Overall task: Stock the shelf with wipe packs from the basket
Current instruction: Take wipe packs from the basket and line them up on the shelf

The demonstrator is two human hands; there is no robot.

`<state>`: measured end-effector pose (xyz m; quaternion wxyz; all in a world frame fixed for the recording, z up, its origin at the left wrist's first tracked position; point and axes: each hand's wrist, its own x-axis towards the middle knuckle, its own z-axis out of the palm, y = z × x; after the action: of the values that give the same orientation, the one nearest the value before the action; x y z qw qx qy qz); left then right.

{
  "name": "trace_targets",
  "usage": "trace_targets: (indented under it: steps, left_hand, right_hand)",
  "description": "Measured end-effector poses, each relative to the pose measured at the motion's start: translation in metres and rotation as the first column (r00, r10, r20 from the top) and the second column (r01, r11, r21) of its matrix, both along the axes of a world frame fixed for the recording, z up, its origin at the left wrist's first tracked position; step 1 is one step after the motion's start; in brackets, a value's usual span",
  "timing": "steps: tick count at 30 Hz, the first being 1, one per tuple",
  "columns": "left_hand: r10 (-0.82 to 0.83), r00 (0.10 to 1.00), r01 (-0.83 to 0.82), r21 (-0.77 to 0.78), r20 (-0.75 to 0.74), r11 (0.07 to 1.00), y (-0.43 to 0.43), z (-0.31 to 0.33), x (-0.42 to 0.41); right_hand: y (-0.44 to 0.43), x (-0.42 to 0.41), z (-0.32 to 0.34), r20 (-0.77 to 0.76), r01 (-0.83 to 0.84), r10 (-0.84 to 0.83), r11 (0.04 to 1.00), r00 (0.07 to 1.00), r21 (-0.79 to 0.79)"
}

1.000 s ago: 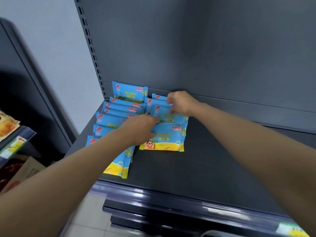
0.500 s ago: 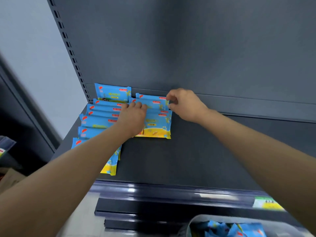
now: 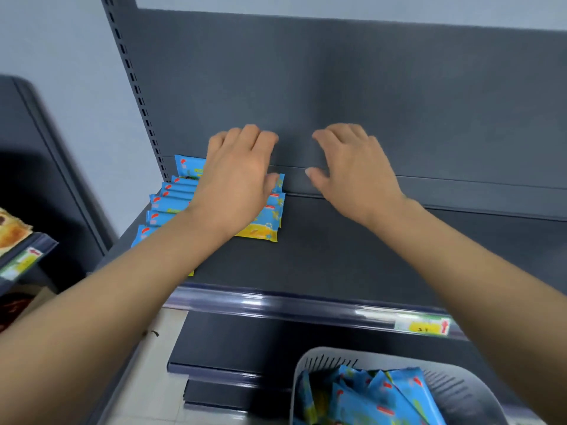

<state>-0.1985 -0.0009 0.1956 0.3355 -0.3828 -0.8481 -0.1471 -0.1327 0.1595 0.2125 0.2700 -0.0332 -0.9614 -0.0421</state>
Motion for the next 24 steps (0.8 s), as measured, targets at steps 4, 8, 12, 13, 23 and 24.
trace_targets:
  steps: [4,8,12,13,23,24]
  left_hand:
    - [-0.008,0.999,0.009,0.039,-0.037,0.999,0.005,0.025,0.072]
    - [-0.044,0.998,0.046,0.065,-0.037,0.997,0.019,0.038,0.142]
    - [-0.083,0.996,0.086,0.098,-0.033,0.991,0.029,0.037,0.204]
    - [-0.094,0.995,0.096,0.098,-0.023,0.991,0.032,0.032,0.218]
    - [-0.161,0.859,0.232,-0.090,0.486,0.969,0.045,-0.098,0.283]
    - [-0.134,0.843,0.222,-0.111,0.521,0.969,0.043,-0.110,0.282]
  right_hand:
    - [0.008,0.064,0.025,-0.082,-0.025,0.027,1.000,0.996,0.017]
    - [0.016,0.131,0.037,-0.154,-0.081,0.083,0.997,0.985,0.021]
    - [0.023,0.191,0.032,-0.205,-0.105,0.110,0.994,0.973,0.034]
    - [0.026,0.203,0.027,-0.206,-0.117,0.121,0.993,0.971,0.031]
    - [0.047,0.263,-0.102,0.237,-0.139,0.162,0.984,0.958,-0.112]
    - [0.048,0.264,-0.117,0.291,-0.130,0.158,0.985,0.944,-0.113]
